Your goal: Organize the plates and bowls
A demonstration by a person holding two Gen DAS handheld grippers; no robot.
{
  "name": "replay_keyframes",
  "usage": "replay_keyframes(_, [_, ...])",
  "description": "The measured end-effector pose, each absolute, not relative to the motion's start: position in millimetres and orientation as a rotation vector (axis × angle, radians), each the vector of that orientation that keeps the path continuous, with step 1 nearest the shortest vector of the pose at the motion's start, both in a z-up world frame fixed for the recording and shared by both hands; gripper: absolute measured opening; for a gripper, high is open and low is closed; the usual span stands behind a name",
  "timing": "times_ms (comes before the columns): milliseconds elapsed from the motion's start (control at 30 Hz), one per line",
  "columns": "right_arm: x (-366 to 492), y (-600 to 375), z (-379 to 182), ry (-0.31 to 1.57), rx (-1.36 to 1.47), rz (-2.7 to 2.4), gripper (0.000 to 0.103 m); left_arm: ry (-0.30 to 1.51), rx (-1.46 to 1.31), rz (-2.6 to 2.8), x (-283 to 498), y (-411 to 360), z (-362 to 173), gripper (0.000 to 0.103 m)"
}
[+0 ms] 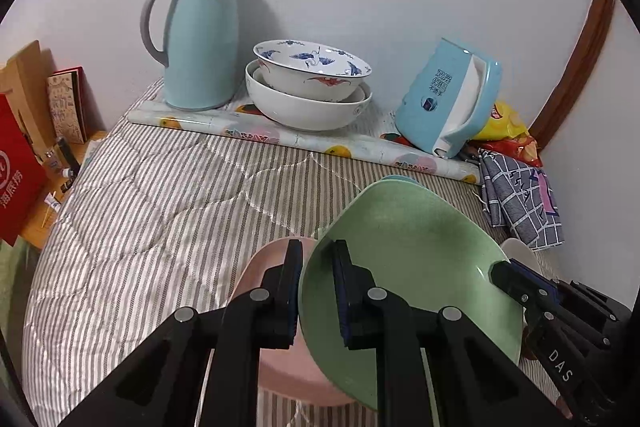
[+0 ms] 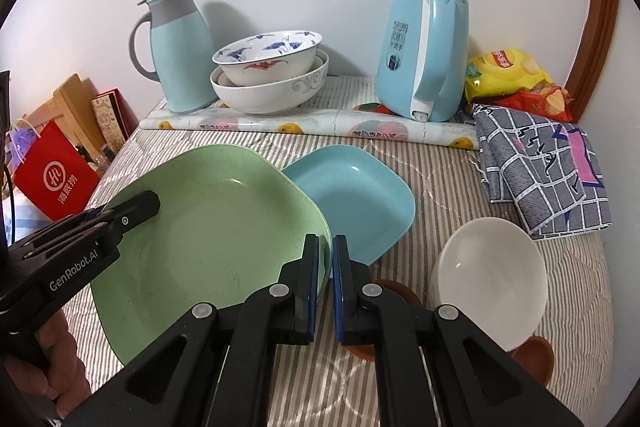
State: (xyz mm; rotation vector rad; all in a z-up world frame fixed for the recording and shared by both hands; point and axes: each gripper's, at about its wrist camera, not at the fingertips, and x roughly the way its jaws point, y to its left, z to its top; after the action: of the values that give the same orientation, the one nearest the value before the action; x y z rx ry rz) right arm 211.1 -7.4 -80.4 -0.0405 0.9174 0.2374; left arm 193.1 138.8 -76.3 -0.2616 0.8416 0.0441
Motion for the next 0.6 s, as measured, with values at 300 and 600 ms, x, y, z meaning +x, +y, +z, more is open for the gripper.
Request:
replay_keyframes(300, [188,-5,-74,0.901,-0.049,0.248,0.006,0.829,-0.26,0.06,170,138,-73,0.015])
replay_keyframes(600, [178,3,-85,0.914,-0.061,0.273,0.006,0.852,-0.27,0.088,155,146,-86,0.015])
